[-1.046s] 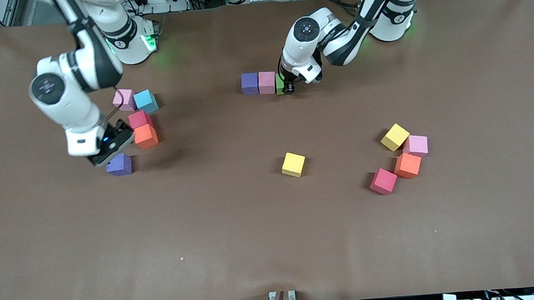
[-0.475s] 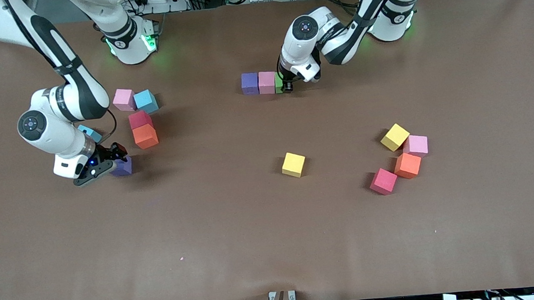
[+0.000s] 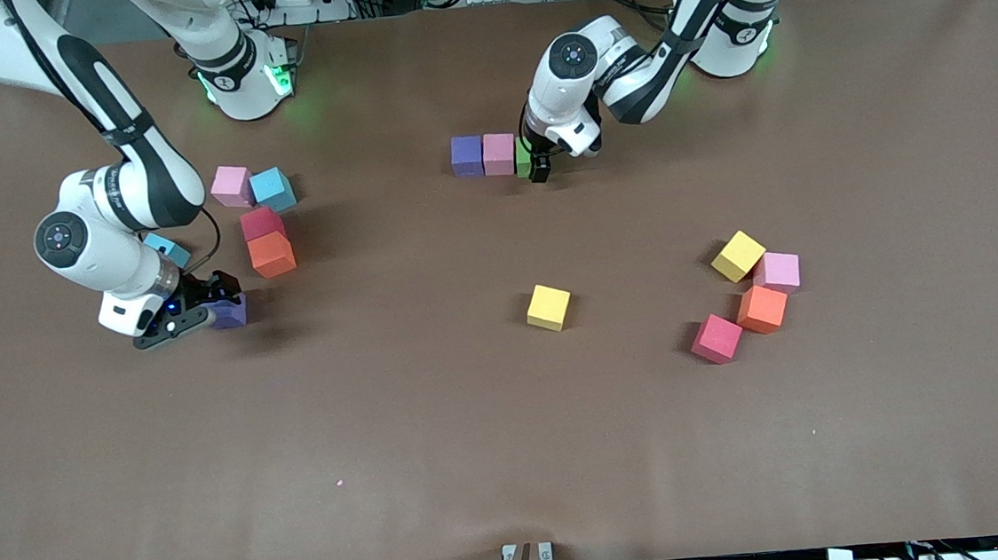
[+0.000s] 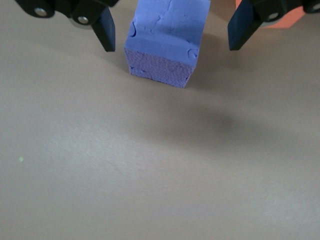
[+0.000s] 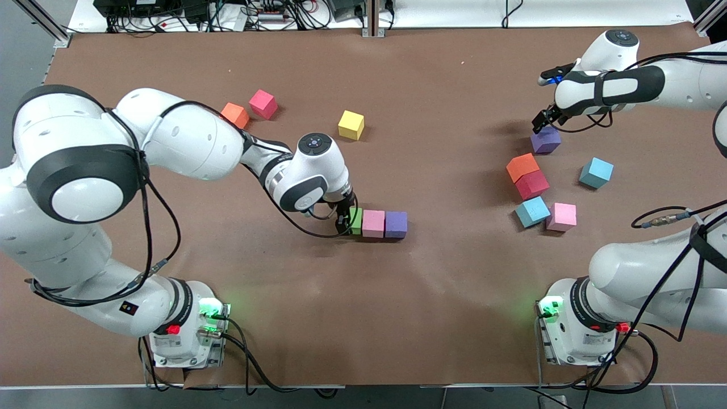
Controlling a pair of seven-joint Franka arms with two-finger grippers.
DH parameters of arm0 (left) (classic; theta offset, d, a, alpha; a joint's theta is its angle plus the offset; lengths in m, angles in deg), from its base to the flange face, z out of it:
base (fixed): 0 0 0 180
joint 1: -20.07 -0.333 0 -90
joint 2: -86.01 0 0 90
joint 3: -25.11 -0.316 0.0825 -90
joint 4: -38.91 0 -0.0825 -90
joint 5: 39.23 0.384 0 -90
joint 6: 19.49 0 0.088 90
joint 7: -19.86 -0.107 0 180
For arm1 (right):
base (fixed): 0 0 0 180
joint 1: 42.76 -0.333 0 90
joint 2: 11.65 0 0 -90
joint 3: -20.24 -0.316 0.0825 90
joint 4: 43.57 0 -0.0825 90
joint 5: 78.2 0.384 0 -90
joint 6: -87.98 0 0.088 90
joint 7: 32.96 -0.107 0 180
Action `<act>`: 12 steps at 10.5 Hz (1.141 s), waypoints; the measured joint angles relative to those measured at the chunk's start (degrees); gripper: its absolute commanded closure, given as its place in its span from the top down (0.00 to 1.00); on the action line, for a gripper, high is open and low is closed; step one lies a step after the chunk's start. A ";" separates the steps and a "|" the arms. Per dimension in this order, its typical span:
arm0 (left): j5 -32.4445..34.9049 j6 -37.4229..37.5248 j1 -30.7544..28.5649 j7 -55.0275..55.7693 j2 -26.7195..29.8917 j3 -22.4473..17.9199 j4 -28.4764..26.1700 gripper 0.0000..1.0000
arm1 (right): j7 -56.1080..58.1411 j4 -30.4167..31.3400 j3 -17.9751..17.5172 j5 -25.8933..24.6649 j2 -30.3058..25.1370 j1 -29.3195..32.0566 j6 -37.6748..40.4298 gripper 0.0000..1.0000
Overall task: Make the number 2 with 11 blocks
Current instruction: 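Set green beside lilac with the left gripper while the right gripper grasps blue, then grasp the pink cube with the left gripper while the right gripper carries blue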
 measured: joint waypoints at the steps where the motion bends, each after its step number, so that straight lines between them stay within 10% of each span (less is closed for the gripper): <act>1: 0.00 -0.01 0.02 0.00 0.24 0.00 0.10 1.00 | -1.99 -0.02 1.39 0.00 0.00 -1.53 0.02 1.00; 12: 0.06 11.77 -6.89 -13.96 10.74 0.08 3.46 1.00 | -14.43 -0.03 5.10 -0.03 3.45 -5.87 2.51 0.89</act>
